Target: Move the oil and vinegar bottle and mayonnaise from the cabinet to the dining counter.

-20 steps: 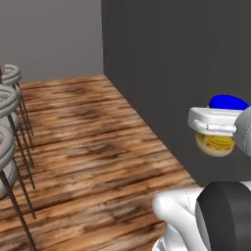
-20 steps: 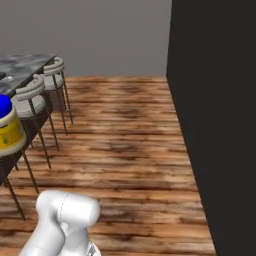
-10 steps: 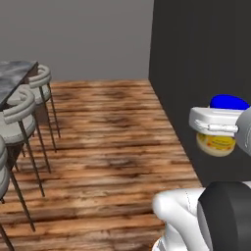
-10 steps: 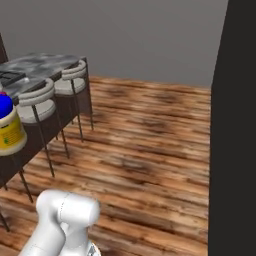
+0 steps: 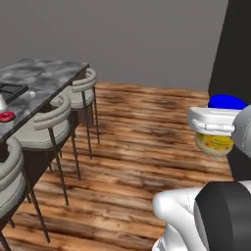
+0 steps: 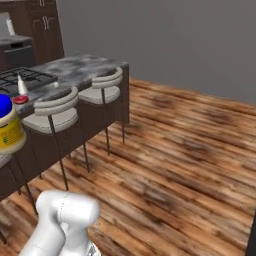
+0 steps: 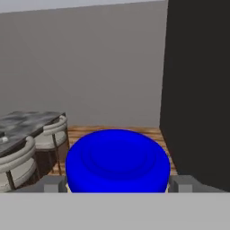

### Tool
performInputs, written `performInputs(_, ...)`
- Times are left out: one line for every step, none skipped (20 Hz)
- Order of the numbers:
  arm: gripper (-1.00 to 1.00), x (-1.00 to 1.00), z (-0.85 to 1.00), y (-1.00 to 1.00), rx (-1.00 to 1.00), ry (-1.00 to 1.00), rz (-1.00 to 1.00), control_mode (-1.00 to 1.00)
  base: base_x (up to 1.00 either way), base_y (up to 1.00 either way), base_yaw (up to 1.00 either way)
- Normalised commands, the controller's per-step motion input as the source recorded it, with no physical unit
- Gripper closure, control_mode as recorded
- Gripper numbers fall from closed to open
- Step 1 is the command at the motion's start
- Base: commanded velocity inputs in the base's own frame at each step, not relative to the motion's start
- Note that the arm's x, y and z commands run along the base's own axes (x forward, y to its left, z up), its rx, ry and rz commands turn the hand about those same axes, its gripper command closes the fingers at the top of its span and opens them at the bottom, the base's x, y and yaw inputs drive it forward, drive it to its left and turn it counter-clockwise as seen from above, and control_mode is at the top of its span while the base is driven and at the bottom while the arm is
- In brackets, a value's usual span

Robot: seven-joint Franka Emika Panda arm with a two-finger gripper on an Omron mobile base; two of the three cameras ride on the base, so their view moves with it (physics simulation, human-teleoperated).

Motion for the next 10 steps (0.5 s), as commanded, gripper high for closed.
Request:
performInputs(1.00, 0.00, 0.00, 0.00, 0.00, 0.00, 0.00, 1.00, 1.00, -0.47, 0.51)
performInputs(1.00, 0.00, 0.00, 0.00, 0.00, 0.00, 0.00, 1.00, 1.00, -0.47, 0.51)
performInputs(1.00, 0.00, 0.00, 0.00, 0.00, 0.00, 0.00, 1.00, 1.00, -0.48, 0.51)
performInputs(1.00, 0.00, 0.00, 0.00, 0.00, 0.00, 0.00, 1.00, 1.00, -0.49, 0.50)
performInputs(1.00, 0.00, 0.00, 0.00, 0.00, 0.00, 0.00, 1.00, 1.00, -0.49, 0.50)
performInputs(1.00, 0.00, 0.00, 0.00, 0.00, 0.00, 0.00, 1.00, 1.00, -0.49, 0.50)
performInputs(1.00, 0.00, 0.00, 0.00, 0.00, 0.00, 0.00, 1.00, 1.00, -0.50, 0.50)
performInputs(1.00, 0.00, 0.00, 0.00, 0.00, 0.00, 0.00, 1.00, 1.00, -0.51, 0.50)
performInputs(1.00, 0.00, 0.00, 0.00, 0.00, 0.00, 0.00, 1.00, 1.00, -0.52, 0.50)
performInputs(1.00, 0.00, 0.00, 0.00, 0.00, 0.00, 0.00, 1.00, 1.00, -0.52, 0.50)
